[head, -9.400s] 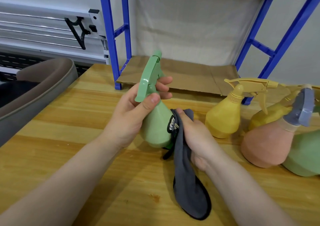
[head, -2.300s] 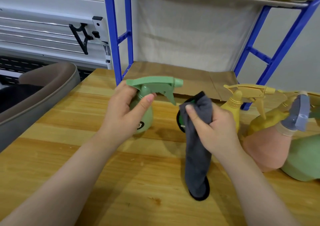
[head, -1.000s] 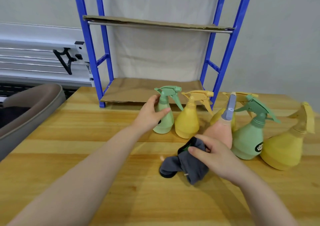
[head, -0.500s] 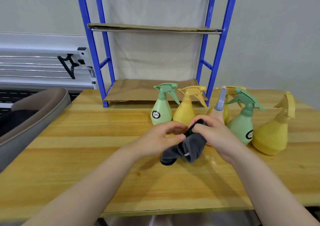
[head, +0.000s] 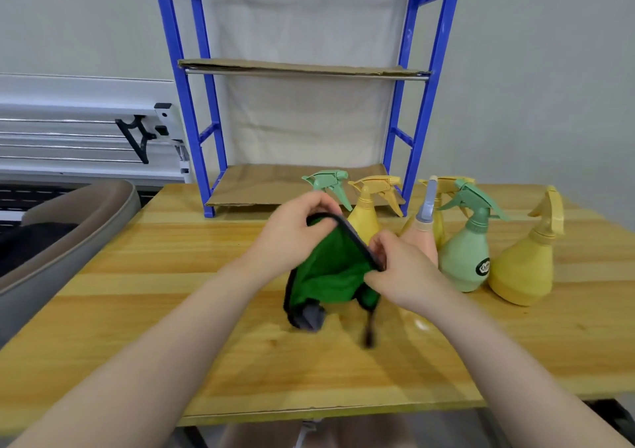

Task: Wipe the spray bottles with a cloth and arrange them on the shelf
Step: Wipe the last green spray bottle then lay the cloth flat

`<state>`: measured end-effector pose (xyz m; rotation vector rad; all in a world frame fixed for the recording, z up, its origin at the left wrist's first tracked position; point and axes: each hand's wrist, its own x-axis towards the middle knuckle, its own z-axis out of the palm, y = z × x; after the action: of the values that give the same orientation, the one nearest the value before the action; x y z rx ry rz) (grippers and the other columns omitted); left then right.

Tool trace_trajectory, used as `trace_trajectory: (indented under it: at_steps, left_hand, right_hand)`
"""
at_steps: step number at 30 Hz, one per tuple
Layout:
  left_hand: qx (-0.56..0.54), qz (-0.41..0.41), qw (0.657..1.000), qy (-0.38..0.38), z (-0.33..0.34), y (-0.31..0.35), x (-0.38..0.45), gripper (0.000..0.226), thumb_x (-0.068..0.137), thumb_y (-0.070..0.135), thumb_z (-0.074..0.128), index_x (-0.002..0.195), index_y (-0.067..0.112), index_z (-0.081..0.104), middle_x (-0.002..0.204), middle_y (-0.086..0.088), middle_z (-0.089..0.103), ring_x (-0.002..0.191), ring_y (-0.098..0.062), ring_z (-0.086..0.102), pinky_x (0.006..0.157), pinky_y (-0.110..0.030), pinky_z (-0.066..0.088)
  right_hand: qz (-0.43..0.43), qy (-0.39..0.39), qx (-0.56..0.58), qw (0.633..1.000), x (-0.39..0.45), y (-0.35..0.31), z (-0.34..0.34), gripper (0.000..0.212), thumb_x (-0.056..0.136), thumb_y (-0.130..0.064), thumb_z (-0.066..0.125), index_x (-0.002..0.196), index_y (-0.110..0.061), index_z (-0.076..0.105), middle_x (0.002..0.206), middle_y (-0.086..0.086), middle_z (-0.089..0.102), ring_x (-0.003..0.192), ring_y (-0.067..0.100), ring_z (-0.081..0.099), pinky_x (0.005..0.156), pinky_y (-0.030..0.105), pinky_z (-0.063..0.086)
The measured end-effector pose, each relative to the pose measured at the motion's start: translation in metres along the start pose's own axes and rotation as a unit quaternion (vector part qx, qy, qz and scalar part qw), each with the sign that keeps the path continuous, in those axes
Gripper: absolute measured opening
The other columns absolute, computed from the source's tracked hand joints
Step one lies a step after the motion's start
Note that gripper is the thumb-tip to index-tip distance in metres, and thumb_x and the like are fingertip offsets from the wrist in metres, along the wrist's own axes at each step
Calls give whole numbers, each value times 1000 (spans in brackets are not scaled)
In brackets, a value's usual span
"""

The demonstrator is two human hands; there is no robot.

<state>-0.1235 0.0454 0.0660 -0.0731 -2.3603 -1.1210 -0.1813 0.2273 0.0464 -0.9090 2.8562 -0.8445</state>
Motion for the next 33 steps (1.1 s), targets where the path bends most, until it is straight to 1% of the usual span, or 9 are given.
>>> trace_trajectory:
  at_steps: [3, 6, 11, 14, 17, 19, 23, 26, 33]
  left_hand:
    - [-16, -14, 1000, 13, -20, 2, 9, 15, 90, 11, 64, 88, 26, 63, 89, 14, 69, 87, -1, 65, 82, -18, 48]
    - [-25, -27, 999, -9, -34, 4, 15, 9, 90, 11, 64, 92, 19, 67, 94, 8, 72, 90, -5, 66, 83, -20, 50]
    - [-61, -97, 989, -97, -55, -3, 17, 16, 95, 10, 58, 102, 18, 71, 101, 5, 73, 94, -2, 65, 86, -20, 50]
    - [-84, -133, 980, -121, -70, -15, 13, 19, 97, 12, 57, 109, 19, 70, 102, 6, 74, 96, -6, 68, 82, -19, 50]
    - [-123, -162, 972, -121, -80, -24, 9, 15, 96, 13, 59, 108, 14, 67, 99, 0, 75, 91, -10, 69, 82, -24, 52]
    - [-136, -168, 970, -108, -85, -29, 9, 9, 95, 14, 60, 101, 13, 66, 93, -4, 74, 86, -13, 67, 83, -28, 52]
    - [-112, -160, 980, -32, -90, -34, 15, 6, 96, 16, 59, 96, 15, 65, 81, 1, 71, 74, -7, 63, 71, -20, 50]
    - [-80, -133, 987, 30, -96, -32, 20, 7, 97, 18, 58, 93, 20, 64, 76, 10, 67, 64, 0, 58, 59, -13, 44]
    - [-60, -43, 990, 123, -136, -6, 29, 7, 97, 16, 59, 92, 19, 63, 82, 6, 62, 74, -2, 55, 73, -16, 42]
  right_hand:
    - [-16, 43, -31, 998, 3, 4, -5, 21, 82, -13, 61, 98, -22, 52, 84, -5, 59, 83, 17, 56, 68, 30, 46]
    - [-42, 54, -36, 997, 7, 5, -5, 15, 88, -15, 56, 102, -21, 58, 82, -6, 58, 80, 15, 52, 63, 26, 38]
    - [-38, 74, -29, 996, 17, 10, -10, 14, 97, -13, 42, 103, -25, 45, 75, -3, 58, 71, 15, 54, 67, 32, 38]
    - [-42, 63, -3, 997, 19, 14, -22, 9, 101, -20, 43, 106, -26, 46, 79, -4, 60, 71, 18, 58, 63, 36, 46]
    - [-65, 28, -15, 997, 20, 16, -36, 6, 99, -24, 52, 100, -30, 53, 82, -14, 59, 77, 11, 58, 62, 23, 44]
    - [-73, -13, -31, 997, 22, 13, -43, 13, 98, -20, 53, 100, -32, 56, 87, -19, 58, 84, 8, 57, 66, 18, 41]
    - [-75, -51, -72, 993, 28, 0, -47, 37, 92, -2, 44, 114, -26, 61, 107, -7, 63, 100, 17, 56, 82, 31, 45]
    - [-94, 11, -76, 993, 36, -11, -54, 34, 92, -3, 45, 112, -22, 65, 108, -1, 66, 101, 21, 58, 78, 29, 42]
    - [-129, 144, 48, 980, 51, -40, -98, 13, 90, -13, 65, 94, -26, 63, 94, -6, 66, 89, 11, 60, 78, 18, 44]
